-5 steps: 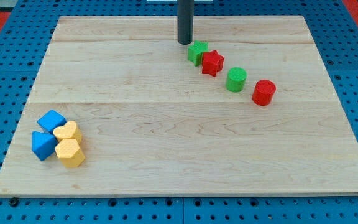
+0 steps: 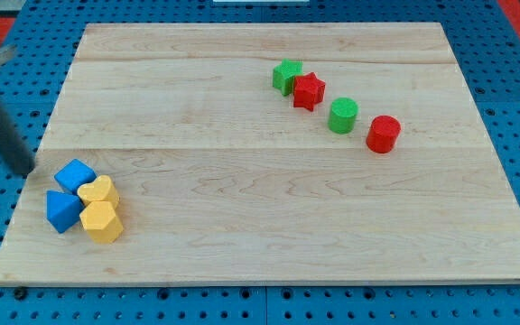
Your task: Move the hexagon diagonally bottom left of the green circle
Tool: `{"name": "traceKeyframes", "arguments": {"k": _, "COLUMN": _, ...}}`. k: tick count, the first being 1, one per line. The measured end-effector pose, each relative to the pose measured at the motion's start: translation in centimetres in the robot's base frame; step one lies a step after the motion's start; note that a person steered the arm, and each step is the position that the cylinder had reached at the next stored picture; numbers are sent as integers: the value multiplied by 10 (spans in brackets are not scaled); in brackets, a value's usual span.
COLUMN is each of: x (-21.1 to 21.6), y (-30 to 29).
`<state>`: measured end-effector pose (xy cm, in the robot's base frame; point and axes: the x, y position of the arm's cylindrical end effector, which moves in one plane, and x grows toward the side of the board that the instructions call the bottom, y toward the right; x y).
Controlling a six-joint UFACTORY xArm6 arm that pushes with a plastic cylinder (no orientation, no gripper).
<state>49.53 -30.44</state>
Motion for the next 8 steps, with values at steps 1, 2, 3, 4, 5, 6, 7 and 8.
{"name": "traceKeyframes", "arguments": {"k": 1, "x": 24, "y": 1}}
{"name": "traceKeyframes", "arguments": {"k": 2, "x": 59, "y": 27}}
{"name": "traceKeyframes", "arguments": {"k": 3, "x": 75, "y": 55}}
{"name": "traceKeyframes", "arguments": {"k": 4, "x": 58, "y": 127}}
{"name": "traceKeyframes", "arguments": {"k": 5, "x": 37, "y": 189}}
{"name": "traceKeyframes", "arguments": {"k": 6, "x": 48, "y": 224}}
{"name": "traceKeyframes", "arguments": {"k": 7, "x": 75, "y": 196}}
{"name": "traceKeyframes", "arguments": {"k": 8, "x": 58, "y": 245}}
